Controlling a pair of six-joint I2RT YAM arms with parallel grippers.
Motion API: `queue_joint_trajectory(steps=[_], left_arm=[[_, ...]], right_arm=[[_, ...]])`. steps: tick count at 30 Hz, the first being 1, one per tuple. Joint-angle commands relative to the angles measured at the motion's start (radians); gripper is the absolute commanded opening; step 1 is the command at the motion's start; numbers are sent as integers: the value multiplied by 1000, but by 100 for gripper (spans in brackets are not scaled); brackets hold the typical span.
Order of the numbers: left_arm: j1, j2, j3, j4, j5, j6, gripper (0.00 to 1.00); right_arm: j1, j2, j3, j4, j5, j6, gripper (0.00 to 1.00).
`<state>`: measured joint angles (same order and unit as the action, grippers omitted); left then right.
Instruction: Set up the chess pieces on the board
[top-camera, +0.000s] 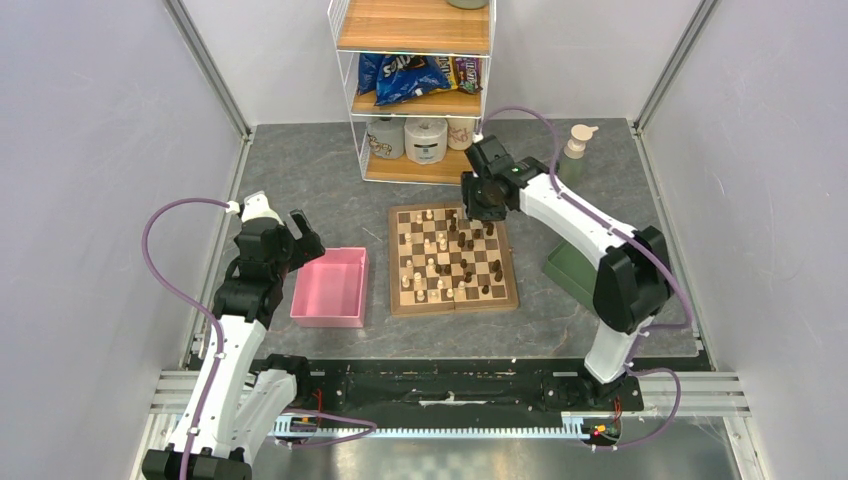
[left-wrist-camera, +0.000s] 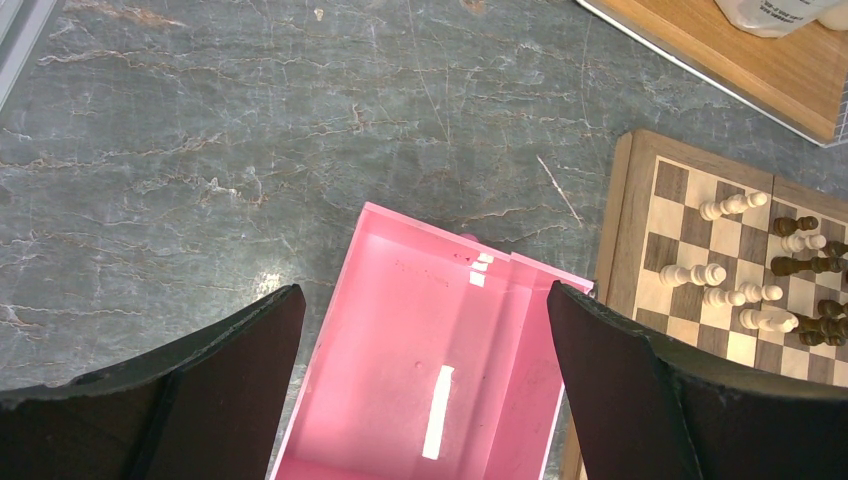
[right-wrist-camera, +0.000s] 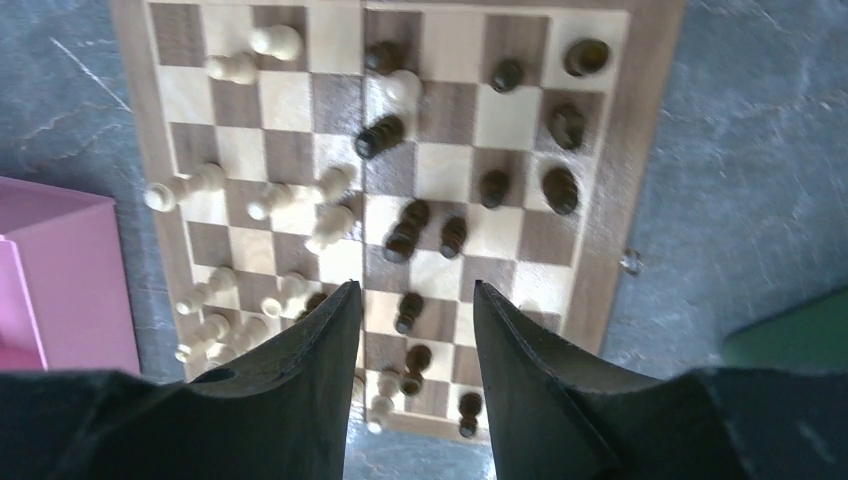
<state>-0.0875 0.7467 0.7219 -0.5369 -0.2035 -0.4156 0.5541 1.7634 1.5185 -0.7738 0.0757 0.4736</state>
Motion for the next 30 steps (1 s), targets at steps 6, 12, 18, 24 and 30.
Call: queue_joint_trajectory(steps=[6,12,18,24,30], left_arm=[[-2,-14,18,25,0,-27,99],[-2,-11,17,25,1,-26,99],[-2,-8,19,25,-1,-26,99],[-1,-7,20,24,2,-26,99],[-2,-11,18,25,-3,-26,99]], right_arm=[[47,143,131,-5,0,-19,53],[54,188,147,-11,-5,-25,51],[61,208,152,-18,-8,-33,46],[65,237,187,-65,5,-42,44],[73,256,202,-85,12,-56,44]])
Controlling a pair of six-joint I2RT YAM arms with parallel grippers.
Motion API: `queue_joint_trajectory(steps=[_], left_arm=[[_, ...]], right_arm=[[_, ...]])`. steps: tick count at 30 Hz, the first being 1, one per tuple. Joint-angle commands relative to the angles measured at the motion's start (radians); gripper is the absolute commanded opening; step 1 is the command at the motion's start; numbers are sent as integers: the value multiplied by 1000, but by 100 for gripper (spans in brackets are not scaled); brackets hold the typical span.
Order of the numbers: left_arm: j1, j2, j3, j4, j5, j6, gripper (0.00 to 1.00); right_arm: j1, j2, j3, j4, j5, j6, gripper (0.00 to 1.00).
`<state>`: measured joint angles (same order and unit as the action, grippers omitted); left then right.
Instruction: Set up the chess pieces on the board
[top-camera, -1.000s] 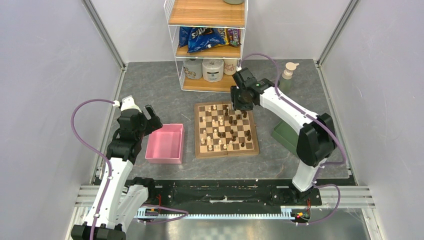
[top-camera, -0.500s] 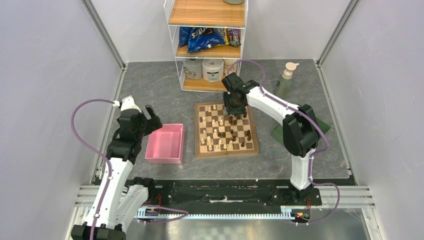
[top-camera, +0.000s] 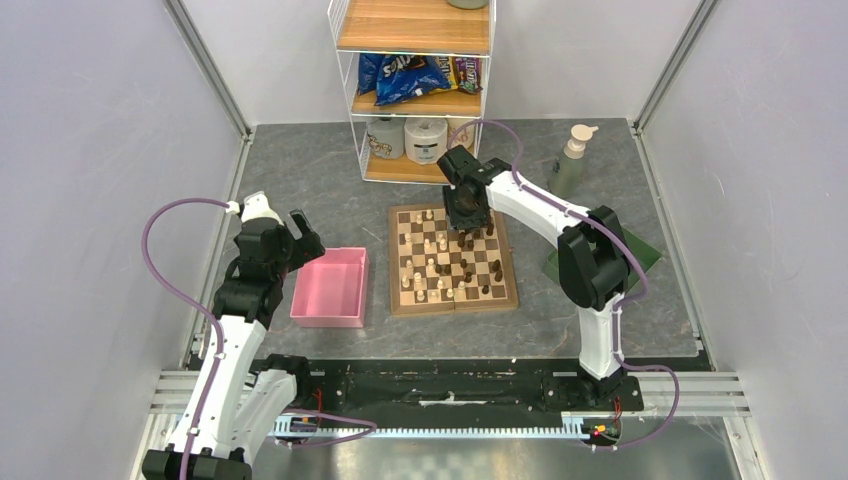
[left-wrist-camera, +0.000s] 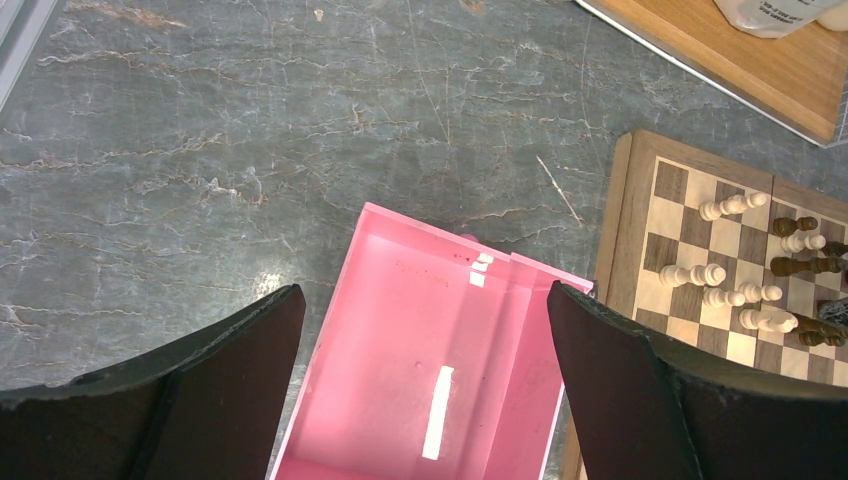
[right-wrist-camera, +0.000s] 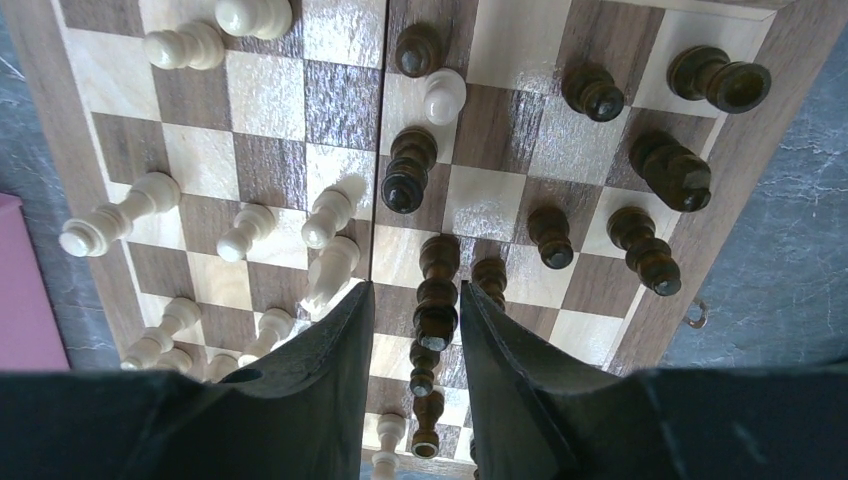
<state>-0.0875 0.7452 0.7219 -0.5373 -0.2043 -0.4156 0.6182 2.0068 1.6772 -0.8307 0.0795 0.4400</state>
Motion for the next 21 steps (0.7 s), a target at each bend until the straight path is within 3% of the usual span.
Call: queue_joint_trajectory(steps=[1,10,17,21], left_arm=[[-1,-9,17,25,0,-27,99],[-2,-9,18,25,2,-27,99],[-2,-11,18,25,4,-25,99],[-1,-13,17,25,4,-26,99]], right_arm=[[8,14,44,-30,10,-21,44],[17,19,55,-53,14,-30,41],[18,20,63,-67,21,-36,21],[20,-16,68,-67,10,-32,16]])
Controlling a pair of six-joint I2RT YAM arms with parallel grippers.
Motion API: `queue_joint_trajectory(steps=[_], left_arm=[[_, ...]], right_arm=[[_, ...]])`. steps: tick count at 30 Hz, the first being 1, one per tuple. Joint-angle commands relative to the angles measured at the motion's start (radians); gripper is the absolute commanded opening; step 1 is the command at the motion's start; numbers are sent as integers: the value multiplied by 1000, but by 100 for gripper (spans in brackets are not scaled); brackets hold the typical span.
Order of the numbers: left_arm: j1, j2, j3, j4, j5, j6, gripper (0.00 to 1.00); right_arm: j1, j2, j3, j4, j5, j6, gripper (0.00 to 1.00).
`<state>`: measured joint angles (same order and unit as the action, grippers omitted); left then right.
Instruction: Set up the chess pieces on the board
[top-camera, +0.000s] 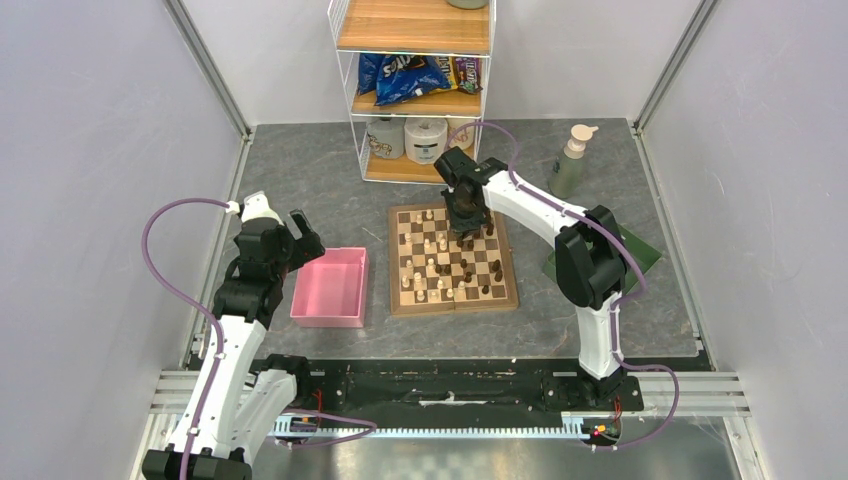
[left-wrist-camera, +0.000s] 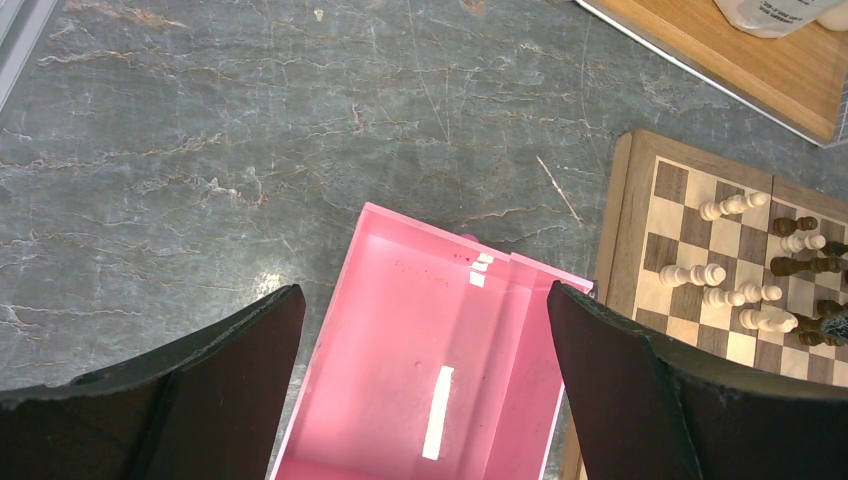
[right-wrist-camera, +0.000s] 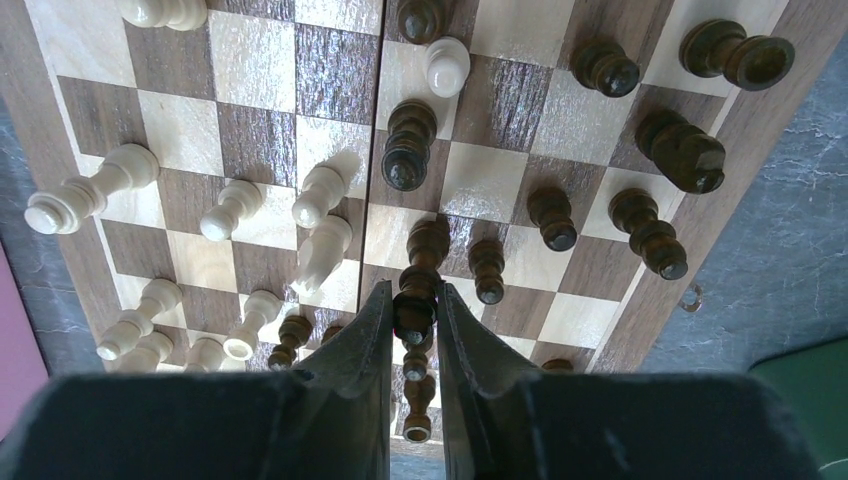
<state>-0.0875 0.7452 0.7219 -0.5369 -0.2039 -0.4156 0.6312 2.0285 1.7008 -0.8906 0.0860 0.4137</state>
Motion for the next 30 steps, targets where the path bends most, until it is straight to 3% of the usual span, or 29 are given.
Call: queue_joint_trajectory(steps=[1,7,16,23,30], left_arm=[[-1,-15,17,25,4,-26,99],[-1,-18,16,23,-1,-26,99],[-1,-15,17,25,3,-26,99],[-1,-16,16,25,1,-26,99],[-2,-17,16,24,-3,-26,99]], right_arm=[[7,-53,45,-6,-9,-3,16],[-3,-177,8,-12,-2,-2,16],[-104,-317,-194,-6,-48,24,16],[-151,-322,-278,30,-83,20,16],[-159,-266,-262,40,-83,15,15]])
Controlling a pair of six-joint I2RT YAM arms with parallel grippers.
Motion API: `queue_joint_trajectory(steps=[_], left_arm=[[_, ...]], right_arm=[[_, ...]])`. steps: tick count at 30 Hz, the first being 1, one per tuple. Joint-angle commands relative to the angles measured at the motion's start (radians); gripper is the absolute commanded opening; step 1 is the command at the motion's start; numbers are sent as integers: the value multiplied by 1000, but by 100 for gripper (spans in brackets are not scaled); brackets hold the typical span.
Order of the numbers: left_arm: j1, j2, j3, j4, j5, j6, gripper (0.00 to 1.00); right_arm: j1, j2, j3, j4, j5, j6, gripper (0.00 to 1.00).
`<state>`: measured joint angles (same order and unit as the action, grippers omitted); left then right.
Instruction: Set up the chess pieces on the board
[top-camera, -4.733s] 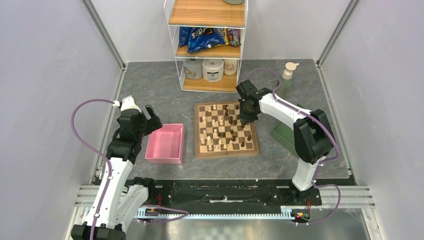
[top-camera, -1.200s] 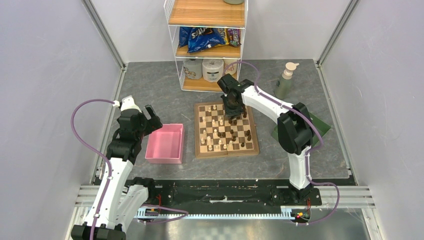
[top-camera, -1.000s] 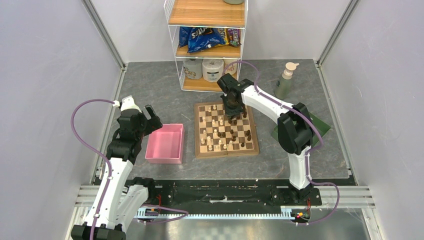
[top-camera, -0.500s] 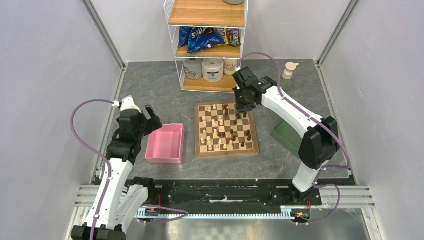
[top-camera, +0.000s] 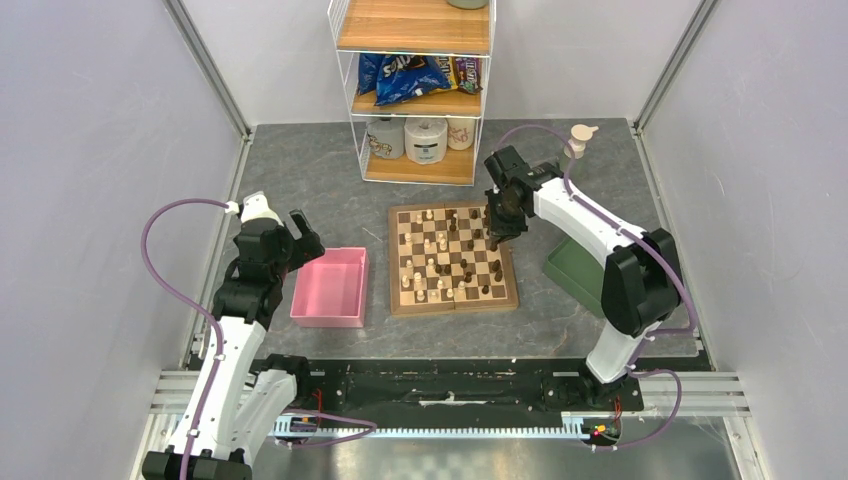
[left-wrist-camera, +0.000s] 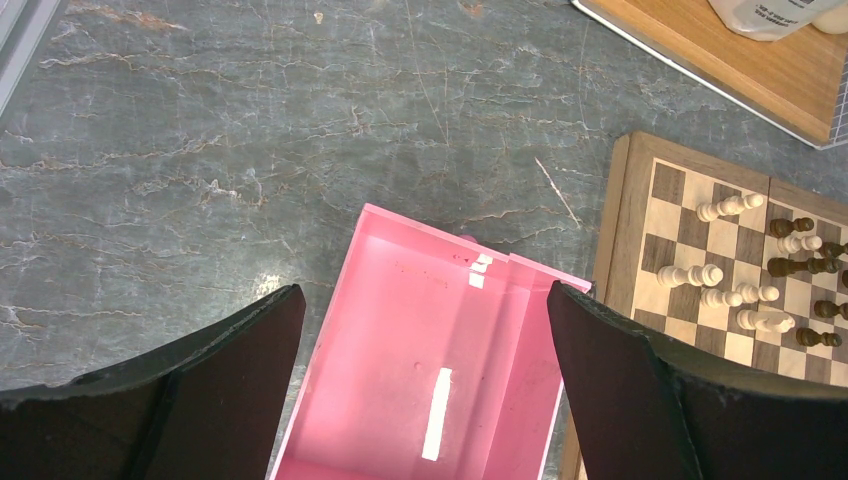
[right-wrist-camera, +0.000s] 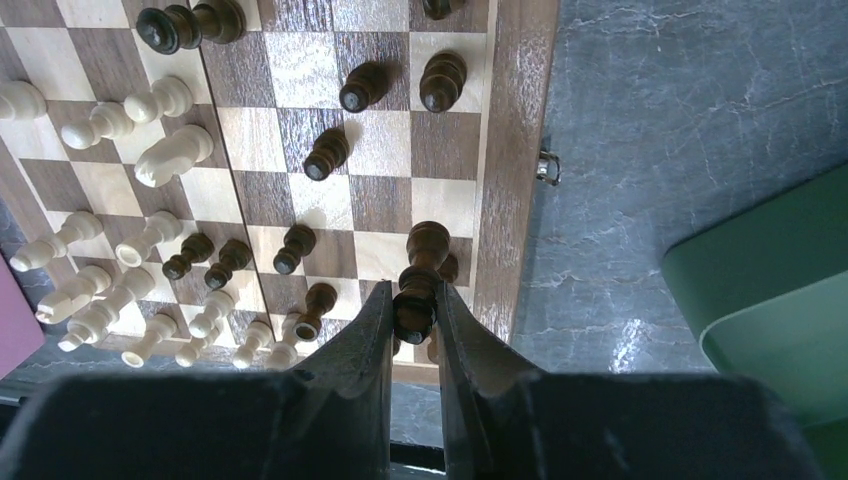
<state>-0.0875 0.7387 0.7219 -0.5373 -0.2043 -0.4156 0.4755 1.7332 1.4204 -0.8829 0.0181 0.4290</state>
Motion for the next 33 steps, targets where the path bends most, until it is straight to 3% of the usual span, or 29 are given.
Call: queue_joint_trajectory(steps=[1,25,29,33], left_arm=[[-2,-11,16,25,-1,-26,99],[-2,9,21,25,9,-28,99],[-1,8,20,25,9,-28,99],[-2,10,21,25,8,-28,99]], right_arm=[[-3,35,16,37,-15,2,15],[-6,67,-53,73,15,11,16],[-6,67,-50,75,26,7,21],[-6,74,-39,75,23,5,33]])
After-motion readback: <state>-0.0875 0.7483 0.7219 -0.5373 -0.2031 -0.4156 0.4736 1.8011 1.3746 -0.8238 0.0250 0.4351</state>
